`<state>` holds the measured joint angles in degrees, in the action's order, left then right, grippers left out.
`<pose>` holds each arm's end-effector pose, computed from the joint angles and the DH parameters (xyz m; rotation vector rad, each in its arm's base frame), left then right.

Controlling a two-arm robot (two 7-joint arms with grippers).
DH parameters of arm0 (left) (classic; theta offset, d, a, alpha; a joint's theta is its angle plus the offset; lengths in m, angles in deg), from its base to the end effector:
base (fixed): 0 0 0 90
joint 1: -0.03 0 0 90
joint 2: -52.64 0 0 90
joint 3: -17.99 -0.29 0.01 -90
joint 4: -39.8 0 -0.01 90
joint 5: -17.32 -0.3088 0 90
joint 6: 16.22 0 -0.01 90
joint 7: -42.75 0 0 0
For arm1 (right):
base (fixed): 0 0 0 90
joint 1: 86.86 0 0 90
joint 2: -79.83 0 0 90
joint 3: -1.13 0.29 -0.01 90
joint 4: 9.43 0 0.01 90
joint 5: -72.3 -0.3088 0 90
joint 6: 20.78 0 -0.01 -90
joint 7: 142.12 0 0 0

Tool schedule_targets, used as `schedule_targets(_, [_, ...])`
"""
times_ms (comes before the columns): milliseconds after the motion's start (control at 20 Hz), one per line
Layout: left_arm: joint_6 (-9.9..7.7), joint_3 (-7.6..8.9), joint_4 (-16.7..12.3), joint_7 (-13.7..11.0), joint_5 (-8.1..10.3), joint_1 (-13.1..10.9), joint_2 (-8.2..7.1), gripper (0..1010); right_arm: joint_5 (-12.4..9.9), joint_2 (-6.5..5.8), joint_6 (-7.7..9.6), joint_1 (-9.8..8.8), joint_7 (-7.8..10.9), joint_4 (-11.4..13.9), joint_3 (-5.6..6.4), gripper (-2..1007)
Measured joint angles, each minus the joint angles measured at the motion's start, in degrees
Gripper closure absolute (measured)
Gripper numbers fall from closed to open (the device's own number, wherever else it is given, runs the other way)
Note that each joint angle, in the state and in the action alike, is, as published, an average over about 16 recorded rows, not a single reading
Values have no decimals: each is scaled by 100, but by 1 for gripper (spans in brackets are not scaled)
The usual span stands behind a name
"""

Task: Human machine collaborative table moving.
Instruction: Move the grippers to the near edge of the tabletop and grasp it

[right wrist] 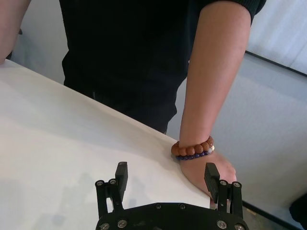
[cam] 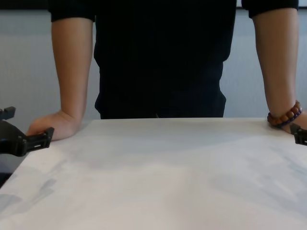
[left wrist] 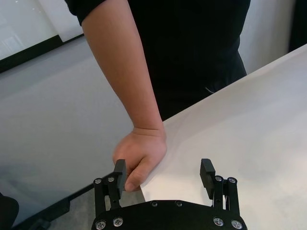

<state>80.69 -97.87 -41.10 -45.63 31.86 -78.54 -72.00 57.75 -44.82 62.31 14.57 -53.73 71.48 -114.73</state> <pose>0.3581 0.0827 -0.3023 0.3044 -0.2851 1.2479 0.3581 -0.0827 -0.3022 -0.3043 -0.2851 -1.2478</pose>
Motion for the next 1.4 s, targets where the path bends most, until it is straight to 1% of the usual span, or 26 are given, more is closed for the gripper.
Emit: schedule_targets(1400, [0, 0, 0, 0, 0, 0, 0, 9, 0, 0, 0, 0, 0, 0, 0, 0])
